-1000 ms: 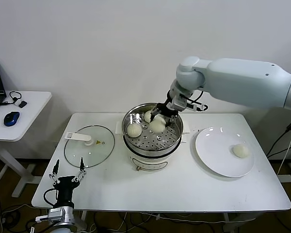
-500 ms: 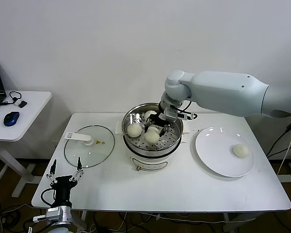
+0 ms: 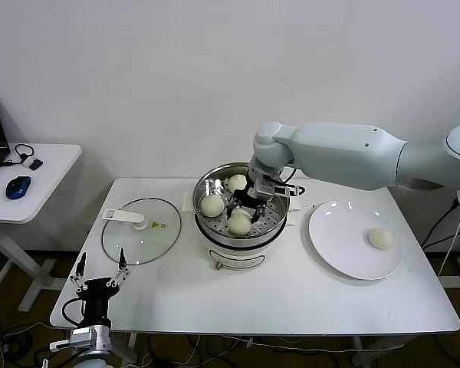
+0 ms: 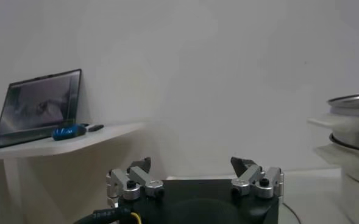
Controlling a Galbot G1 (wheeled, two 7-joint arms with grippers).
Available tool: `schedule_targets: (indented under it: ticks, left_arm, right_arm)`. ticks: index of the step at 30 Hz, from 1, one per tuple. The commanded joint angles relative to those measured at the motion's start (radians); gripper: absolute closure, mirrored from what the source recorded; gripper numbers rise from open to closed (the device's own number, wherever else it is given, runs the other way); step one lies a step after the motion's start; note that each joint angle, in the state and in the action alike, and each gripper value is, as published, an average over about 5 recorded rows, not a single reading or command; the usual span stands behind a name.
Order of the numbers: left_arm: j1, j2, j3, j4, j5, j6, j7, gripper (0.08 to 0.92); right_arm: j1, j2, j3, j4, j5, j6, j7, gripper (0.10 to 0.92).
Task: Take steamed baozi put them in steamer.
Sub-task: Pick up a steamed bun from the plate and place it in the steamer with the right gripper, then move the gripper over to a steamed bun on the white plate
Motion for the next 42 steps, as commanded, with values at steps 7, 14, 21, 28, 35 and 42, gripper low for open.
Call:
schedule_targets:
  ticks: [7,14,21,28,35,42]
  left_arm:
    - [0.001,-0.002,-0.001,-0.004,-0.002,0.000,0.001,0.177]
    - [0.005,-0.003,-0.002,-0.013,-0.002,0.002,0.001,0.177]
    - [0.008,-0.003,0.009,-0.017,0.000,0.001,0.001,0.177]
    - [0.011,-0.003,0.024,-0.017,0.002,-0.001,0.000,0.177]
    - [0.011,0.000,0.033,-0.018,0.005,0.002,0.002,0.177]
    - [0.011,0.002,0.032,-0.012,0.005,0.001,0.002,0.177]
  right_arm:
    - [0.018,0.022,-0.010,-0.024,0.053,0.009,-0.013,0.226]
    - [0.106,0.020,-0.052,-0.027,0.125,0.017,-0.048,0.203]
    - [0.248,-0.039,-0.225,-0.003,0.275,-0.164,-0.073,0.203]
    - [0.309,-0.120,-0.345,0.014,0.485,-0.504,-0.023,0.203]
    - [0.310,-0.212,-0.372,0.030,0.612,-0.727,-0.089,0.203]
    - [0.285,-0.311,-0.417,0.009,0.537,-0.682,-0.150,0.203]
